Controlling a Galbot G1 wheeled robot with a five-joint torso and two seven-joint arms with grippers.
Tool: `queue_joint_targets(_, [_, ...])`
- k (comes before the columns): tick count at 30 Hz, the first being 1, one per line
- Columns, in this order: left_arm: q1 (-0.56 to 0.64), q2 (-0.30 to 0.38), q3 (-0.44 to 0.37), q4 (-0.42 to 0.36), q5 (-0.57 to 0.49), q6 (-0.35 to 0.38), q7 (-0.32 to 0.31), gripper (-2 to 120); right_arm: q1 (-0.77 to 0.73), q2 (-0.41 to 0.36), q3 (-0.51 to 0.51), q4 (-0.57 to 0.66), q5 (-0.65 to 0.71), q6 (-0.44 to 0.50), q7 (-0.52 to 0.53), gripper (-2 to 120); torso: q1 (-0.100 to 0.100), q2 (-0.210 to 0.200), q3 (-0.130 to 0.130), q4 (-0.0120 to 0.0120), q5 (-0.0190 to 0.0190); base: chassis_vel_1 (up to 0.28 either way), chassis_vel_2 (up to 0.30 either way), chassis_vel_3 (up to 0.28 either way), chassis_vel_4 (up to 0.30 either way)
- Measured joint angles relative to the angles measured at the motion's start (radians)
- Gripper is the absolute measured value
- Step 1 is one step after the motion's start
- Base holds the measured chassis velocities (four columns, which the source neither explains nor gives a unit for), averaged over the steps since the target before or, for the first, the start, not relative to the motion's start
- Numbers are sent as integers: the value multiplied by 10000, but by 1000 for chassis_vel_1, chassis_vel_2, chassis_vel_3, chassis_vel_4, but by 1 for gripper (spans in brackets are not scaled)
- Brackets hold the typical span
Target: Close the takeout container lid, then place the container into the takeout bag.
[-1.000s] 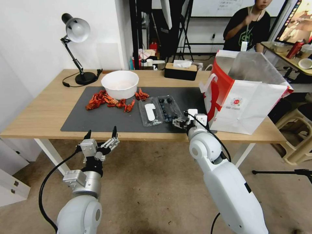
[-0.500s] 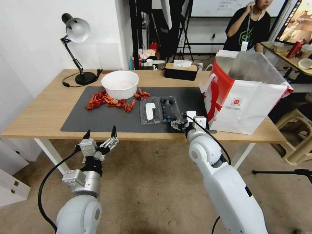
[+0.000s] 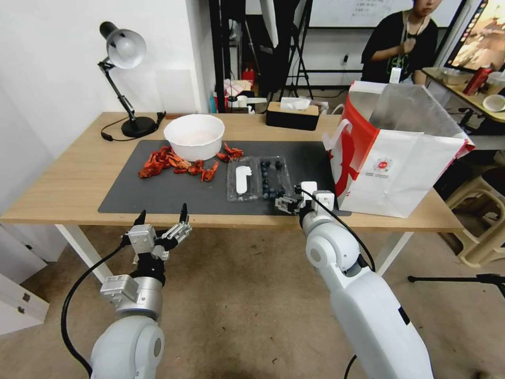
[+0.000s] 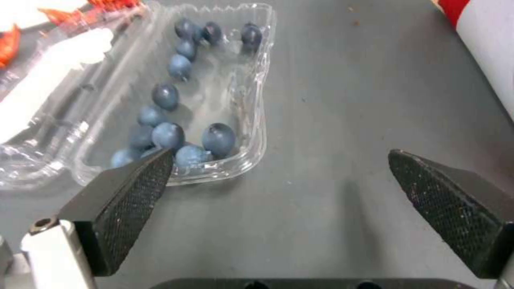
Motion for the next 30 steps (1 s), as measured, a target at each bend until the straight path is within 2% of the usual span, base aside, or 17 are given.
queue_joint_targets(6, [-11,9,-9,-2,-17,0,-5,100,-55,-112,231,967,485,424,-140,100,0,0,0,2,-1,0,0,0,0])
queue_joint_targets(9, [-14,29,7,-1,-24,-2,-5,100,-345,-412,432,1611,536,913,-580,100,-1,0,0,0,-1,0,0,0,0])
queue_joint_targets(12, [-19,71,30,23,-71,-59,-6,100,-1159,-936,834,2181,126,2549,-2100,100,0,0,0,2,-1,0,0,0,0])
queue_joint_targets(13, [-19,71,30,23,-71,-59,-6,100,-1159,-936,834,2181,126,2549,-2100,100,0,0,0,2,-1,0,0,0,0])
queue_joint_targets(16, [-39,157,21,99,-173,-150,-7,100,-2487,-1459,1337,2347,-1294,4882,-3485,100,-1,1,-1,1,1,0,0,0,0])
queue_joint_targets(17, [-39,157,21,99,-173,-150,-7,100,-2487,-1459,1337,2347,-1294,4882,-3485,100,-1,1,-1,1,1,0,0,0,0])
queue_joint_targets(19, [-55,218,4,174,-208,-231,-12,100,-3493,-1640,1732,2444,-2084,6163,-3872,100,0,1,-1,-5,1,0,0,0,0])
queue_joint_targets(21, [-70,275,-3,235,-258,-290,-20,100,-4452,-1704,2000,2505,-2786,7413,-3923,100,-2,1,0,-1,1,0,0,0,0])
queue_joint_targets(22, [-70,275,-3,235,-258,-290,-20,100,-4452,-1704,2000,2505,-2786,7413,-3923,100,-2,1,0,-1,1,0,0,0,0])
queue_joint_targets(24, [-90,332,-5,282,-282,-334,-24,100,-5248,-1629,2142,2417,-3487,8440,-3820,100,-1,3,0,-2,-3,0,0,0,0])
queue_joint_targets(30, [-103,395,24,324,-289,-401,-25,100,-6148,-1263,2048,2045,-4232,9472,-3548,100,-1,3,0,0,-1,0,0,0,0])
